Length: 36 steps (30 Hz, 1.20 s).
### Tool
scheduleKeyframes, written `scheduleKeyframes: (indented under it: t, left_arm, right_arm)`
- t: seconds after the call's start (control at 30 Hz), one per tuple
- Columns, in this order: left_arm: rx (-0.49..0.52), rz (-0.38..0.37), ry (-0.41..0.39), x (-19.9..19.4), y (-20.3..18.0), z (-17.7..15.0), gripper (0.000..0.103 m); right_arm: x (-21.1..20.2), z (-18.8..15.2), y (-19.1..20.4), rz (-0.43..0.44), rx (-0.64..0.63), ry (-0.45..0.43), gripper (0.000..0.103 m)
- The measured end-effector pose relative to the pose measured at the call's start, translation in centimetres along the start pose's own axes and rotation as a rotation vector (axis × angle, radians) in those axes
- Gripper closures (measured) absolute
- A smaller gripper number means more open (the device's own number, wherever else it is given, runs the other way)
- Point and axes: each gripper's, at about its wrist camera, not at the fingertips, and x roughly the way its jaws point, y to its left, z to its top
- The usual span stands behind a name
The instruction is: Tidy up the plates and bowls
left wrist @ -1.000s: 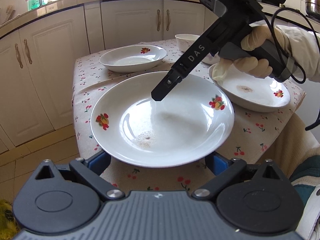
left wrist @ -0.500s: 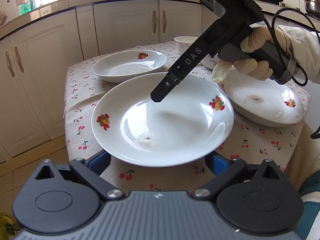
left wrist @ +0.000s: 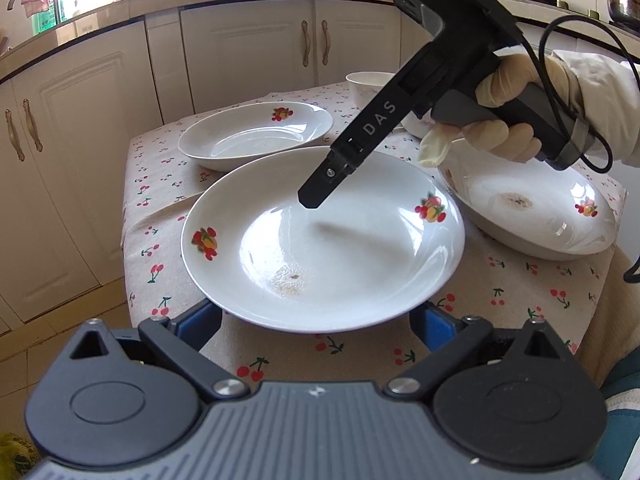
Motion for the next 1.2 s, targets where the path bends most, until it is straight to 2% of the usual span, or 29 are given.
scheduleKeyframes:
  t: [0.1, 0.17, 0.23, 0.57, 0.73, 0.83, 0.97, 1.2]
  left_arm:
    - [-0.007, -0.001, -0.003, -0.1, 0.0, 0.0, 0.003]
    - [-0.015, 0.005, -0.005, -0.4, 0.0, -0.1, 0.002]
    - [-0.027, 0.016, -0.005, -0.8, 0.1, -0.1, 0.002]
    - [-0.112, 0.073, -0.05, -4.1, -0.6, -0.2, 0.001]
    - [-0.12, 0.115, -0.078, -5.6, -2.2, 0.1, 0.001]
    - [-0.137, 0.108, -0.081, -6.1, -3.1, 0.1, 0.001]
    - [-0.142, 0.114, -0.103, -6.8, -4.7, 0.2, 0.001]
    - [-0.145, 0.107, -0.11, -7.1, -7.3, 0.4, 0.001]
  right_arm:
    - [-0.4, 0.0, 0.3, 0.012, -0.016, -0.008, 0.018]
    - [-1.1, -0.1, 0.8, -0.017, -0.042, -0.033, 0.005]
    - [-2.2, -0.2, 0.9, -0.036, -0.06, -0.06, 0.003]
    - [-8.0, -3.3, 2.5, -0.129, -0.108, -0.165, 0.0]
    - [-10.6, -6.4, 4.0, -0.179, -0.153, -0.208, 0.0]
    - [-11.9, -8.4, 4.7, -0.195, -0.166, -0.223, 0.0]
    - [-13.2, -11.1, 5.0, -0.216, -0.153, -0.239, 0.0]
    - [-15.8, -16.2, 4.7, -0.306, -0.104, -0.294, 0.0]
